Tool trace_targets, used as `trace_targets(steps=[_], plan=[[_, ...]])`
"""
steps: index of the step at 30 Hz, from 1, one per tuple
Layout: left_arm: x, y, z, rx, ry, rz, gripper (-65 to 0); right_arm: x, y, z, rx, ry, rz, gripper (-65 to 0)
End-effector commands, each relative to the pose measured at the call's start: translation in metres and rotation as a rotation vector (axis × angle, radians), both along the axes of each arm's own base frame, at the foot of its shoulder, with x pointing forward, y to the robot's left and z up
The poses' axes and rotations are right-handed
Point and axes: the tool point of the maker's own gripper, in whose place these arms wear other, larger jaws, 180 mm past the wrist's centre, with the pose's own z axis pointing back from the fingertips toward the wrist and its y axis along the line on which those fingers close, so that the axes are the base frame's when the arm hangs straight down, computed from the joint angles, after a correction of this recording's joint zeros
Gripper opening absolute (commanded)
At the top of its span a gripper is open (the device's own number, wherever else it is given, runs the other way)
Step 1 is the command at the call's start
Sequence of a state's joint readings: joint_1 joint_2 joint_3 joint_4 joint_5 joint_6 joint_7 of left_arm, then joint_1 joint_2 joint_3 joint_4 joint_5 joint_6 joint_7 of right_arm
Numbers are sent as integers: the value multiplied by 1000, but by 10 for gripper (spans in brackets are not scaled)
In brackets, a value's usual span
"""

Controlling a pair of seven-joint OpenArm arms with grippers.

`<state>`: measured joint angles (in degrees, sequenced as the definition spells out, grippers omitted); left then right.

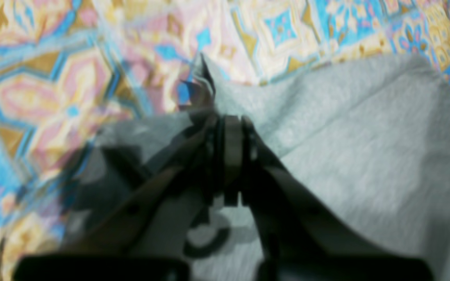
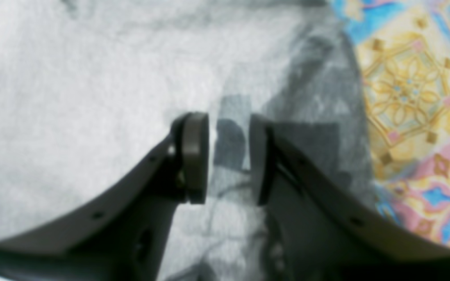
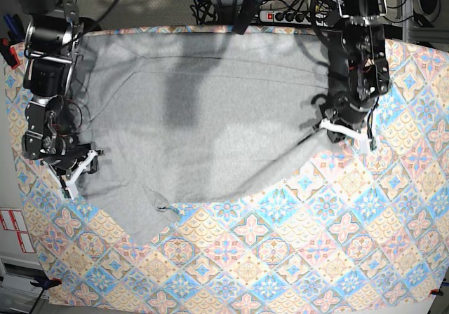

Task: Fold the T-shirt properly
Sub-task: 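Reach both grippers down to the shirt's hem corners and grasp, then lift the hem and fold it over toward the collar edge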

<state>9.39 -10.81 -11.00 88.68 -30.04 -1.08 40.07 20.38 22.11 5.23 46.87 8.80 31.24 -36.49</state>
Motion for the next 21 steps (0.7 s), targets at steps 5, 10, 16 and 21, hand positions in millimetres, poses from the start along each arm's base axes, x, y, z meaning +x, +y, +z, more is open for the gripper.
trace_targets(steps=[5,10,16,21], plan=[[-9,0,16,23,-45,-15,-650,30,-19,22,1,-111,-25,-469],[-23,-2,18,31,-39,-24,-650,47,-18,29,20,-171,-26,-469],[-43,16,19,55,-23,15,-650,57,-31,34,50,-232,-82,-469],[-57,31,17,73,-5,50,-650,61,-39,35,81,-294,-132,-469]])
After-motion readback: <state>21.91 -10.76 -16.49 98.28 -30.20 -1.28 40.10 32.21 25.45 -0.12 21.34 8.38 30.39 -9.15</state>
